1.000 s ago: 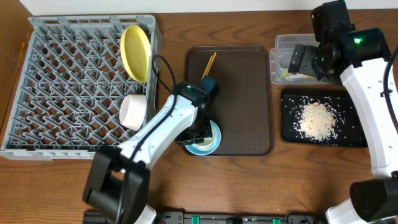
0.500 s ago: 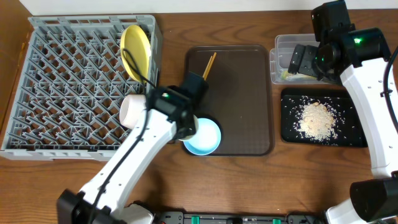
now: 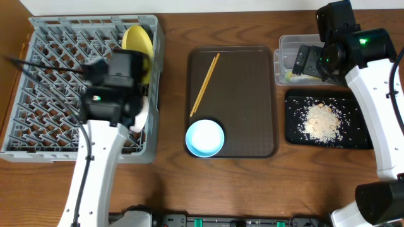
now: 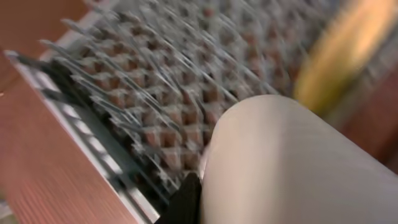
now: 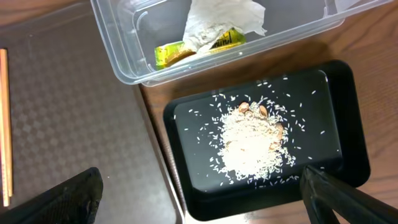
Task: Sort waste into correct bins and load items into the dishwasher
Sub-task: 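Lift the white cup and carry it left over the dish rack, then lower the white cup into the left side of the rack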
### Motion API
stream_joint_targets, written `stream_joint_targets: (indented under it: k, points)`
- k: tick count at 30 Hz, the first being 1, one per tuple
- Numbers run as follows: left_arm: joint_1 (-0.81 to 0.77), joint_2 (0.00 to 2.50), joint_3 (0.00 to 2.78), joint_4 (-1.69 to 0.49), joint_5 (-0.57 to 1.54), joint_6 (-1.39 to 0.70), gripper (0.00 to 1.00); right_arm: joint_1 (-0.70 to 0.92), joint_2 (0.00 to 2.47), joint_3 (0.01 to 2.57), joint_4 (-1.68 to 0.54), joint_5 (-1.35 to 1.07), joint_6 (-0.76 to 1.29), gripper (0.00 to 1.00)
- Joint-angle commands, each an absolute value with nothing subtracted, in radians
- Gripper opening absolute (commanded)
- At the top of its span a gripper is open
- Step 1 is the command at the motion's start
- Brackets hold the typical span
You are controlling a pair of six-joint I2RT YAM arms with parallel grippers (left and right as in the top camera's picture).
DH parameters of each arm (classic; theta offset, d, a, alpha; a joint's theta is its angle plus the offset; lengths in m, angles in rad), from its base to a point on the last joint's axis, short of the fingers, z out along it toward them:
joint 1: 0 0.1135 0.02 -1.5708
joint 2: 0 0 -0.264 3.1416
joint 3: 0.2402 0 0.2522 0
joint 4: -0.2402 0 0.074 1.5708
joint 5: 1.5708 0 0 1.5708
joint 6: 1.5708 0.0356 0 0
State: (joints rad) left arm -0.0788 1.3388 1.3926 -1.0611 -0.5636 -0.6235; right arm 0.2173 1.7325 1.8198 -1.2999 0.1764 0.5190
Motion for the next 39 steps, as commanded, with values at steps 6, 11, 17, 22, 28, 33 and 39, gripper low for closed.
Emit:
stream_joint_targets:
  k: [6, 11, 17, 22, 28, 33, 39]
  points:
    - [0.154, 1.385, 1.409, -0.814, -0.769, -0.614, 0.08, 0.216, 1.723, 1.822, -1.301, 0.186, 0.526, 0.99]
    - [0.271, 1.478, 1.409, -0.713, -0.772, -0.537, 0.08, 0.216, 1.723, 1.822, -1.301, 0.187, 0.526, 0.99]
    - [0.379, 1.663, 1.409, -0.502, -0.791, -0.164, 0.08, 0.215, 1.723, 1.822, -1.301, 0.187, 0.526, 0.99]
    - [0.430, 1.763, 1.409, -0.385, -0.858, -0.088, 0.08, 0.217, 1.723, 1.822, -1.301, 0.186, 0.526, 0.99]
    - [0.458, 1.885, 1.409, -0.182, -0.940, 0.148, 0.08, 0.216, 1.723, 1.822, -1.301, 0.186, 0.527, 0.99]
    - [0.464, 1.979, 1.409, 0.037, -1.067, 0.337, 0.08, 0.216, 1.723, 1.822, -1.301, 0.186, 0.526, 0.99]
    - [0.464, 2.074, 1.409, 0.110, -1.084, 0.461, 0.08, 0.216, 1.723, 1.822, -1.301, 0.187, 0.526, 0.99]
